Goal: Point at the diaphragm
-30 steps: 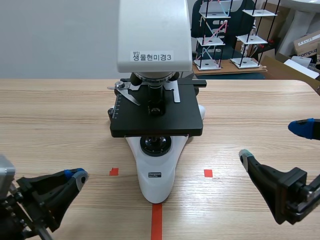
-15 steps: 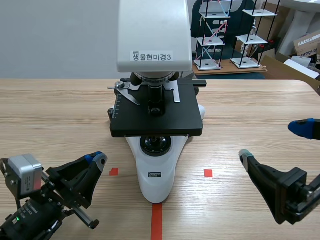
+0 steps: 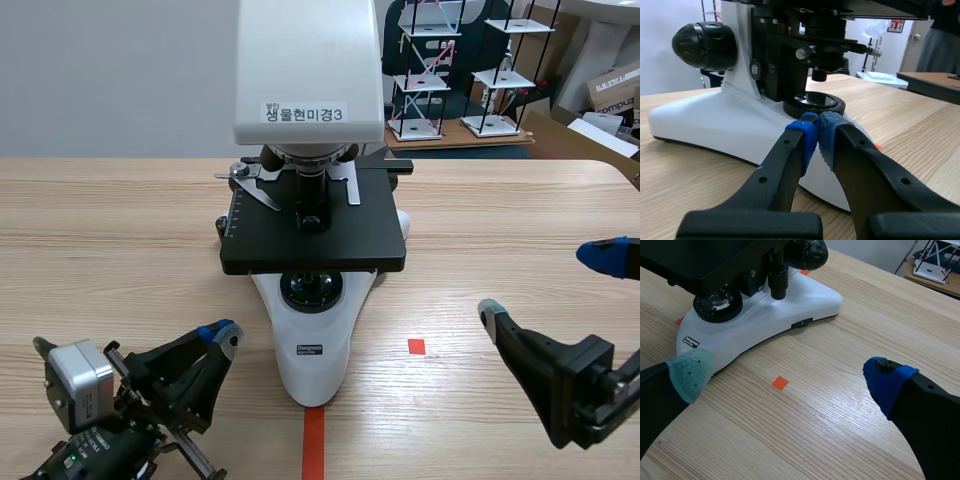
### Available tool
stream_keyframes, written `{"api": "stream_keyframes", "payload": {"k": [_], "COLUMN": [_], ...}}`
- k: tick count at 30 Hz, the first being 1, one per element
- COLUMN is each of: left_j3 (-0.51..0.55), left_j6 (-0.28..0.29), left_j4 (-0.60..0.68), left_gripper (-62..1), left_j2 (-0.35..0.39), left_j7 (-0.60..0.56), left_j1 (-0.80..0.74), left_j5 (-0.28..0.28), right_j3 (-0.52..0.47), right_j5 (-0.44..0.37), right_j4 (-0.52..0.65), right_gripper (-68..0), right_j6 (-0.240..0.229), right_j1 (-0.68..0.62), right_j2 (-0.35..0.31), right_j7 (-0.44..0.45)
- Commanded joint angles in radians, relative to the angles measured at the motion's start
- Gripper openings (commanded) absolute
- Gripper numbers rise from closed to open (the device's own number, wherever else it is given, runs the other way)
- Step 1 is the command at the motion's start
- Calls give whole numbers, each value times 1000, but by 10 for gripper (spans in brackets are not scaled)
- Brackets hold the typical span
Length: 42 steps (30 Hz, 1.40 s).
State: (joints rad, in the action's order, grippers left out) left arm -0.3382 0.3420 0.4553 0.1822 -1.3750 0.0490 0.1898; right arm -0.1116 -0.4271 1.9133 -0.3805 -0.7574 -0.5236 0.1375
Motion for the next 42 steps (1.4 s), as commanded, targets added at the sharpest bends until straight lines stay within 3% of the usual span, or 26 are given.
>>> {"api": "stream_keyframes", "payload": {"k": [1,13,42], "left_j3": [1,1,1], "left_j6": [3,0,0], "left_j4": [11,-4,-4], "left_gripper": [-566,-566,-567], "left_j2": [-13,-35,-35], "left_j7": [-26,-27,-24], "left_j1": [12,23,27], "left_j5": [-5,63,62], "right_j3": [-10,-10,-10], "right_j5": [-3,-3,-3], "right_j4": [10,10,10], "right_gripper": [4,4,4], "right_j6": [2,2,2], "right_j1": [4,4,4], "right_j2": [0,1,1], "right_j7": [3,3,3]}}
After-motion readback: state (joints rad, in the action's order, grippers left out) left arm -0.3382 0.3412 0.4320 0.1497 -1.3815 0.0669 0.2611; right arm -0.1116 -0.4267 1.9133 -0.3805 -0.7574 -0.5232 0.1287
